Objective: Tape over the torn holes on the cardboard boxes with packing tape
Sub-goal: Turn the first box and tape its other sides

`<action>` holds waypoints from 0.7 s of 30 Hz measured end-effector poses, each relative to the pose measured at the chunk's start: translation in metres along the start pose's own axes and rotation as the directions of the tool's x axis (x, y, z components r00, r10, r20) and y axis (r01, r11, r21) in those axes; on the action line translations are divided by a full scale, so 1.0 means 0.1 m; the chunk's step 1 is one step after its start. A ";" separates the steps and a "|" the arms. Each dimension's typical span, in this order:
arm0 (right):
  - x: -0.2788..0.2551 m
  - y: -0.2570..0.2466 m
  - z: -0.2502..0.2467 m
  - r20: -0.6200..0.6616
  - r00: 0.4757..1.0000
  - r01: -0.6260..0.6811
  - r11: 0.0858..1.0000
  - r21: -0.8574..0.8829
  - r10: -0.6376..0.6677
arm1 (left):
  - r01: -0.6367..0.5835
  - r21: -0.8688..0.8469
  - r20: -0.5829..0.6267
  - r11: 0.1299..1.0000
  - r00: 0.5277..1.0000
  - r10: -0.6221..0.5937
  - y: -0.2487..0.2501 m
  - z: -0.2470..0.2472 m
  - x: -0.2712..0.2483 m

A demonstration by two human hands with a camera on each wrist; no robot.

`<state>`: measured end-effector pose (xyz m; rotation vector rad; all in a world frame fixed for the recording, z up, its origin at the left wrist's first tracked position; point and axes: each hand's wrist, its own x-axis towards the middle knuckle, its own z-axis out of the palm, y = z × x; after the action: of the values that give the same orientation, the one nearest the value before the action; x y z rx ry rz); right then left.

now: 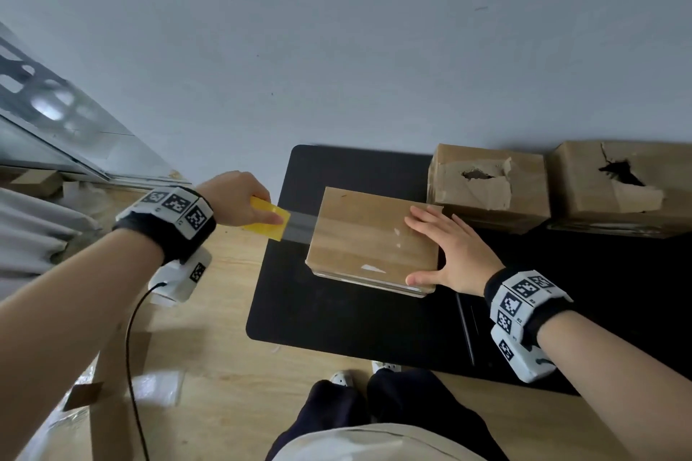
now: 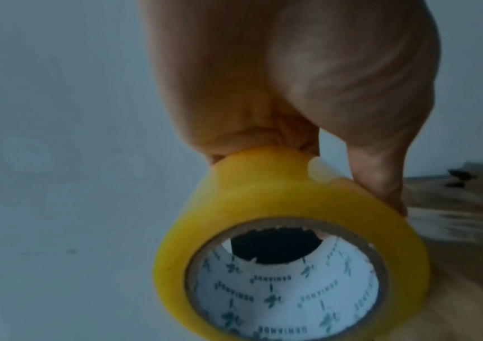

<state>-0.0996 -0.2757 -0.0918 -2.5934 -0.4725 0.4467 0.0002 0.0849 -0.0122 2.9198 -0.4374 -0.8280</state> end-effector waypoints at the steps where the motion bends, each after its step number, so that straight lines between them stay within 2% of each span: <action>1: 0.00 -0.01 0.00 0.006 1.000 -0.005 1.000 -0.008 0.005 | -0.001 0.017 -0.012 1.000 1.000 0.001 -0.01 0.05 0.02; 7: 0.00 -0.01 0.01 0.008 1.000 -0.025 1.000 -0.014 0.025 | 0.000 0.125 -0.058 0.992 0.998 0.007 -0.03 0.24 0.13; 14: -0.02 -0.05 -0.03 0.046 0.999 -0.026 0.999 -0.023 0.027 | 0.020 0.164 -0.095 0.986 0.995 -0.004 0.03 0.36 0.17; 18: -0.02 -0.29 -0.14 0.081 0.997 -0.010 0.993 -0.121 0.020 | 0.019 0.095 -0.093 0.995 0.996 -0.010 0.03 0.39 0.17; 21: 0.13 -0.67 -0.07 0.071 0.994 0.099 0.975 -0.198 -0.086 | 0.035 -0.002 -0.092 0.999 0.995 -0.035 0.00 0.39 0.18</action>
<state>-0.1020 -0.2170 -0.0559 -2.7423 -0.6899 0.4703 -0.0056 0.0797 -0.0542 2.9580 -0.3798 -0.6932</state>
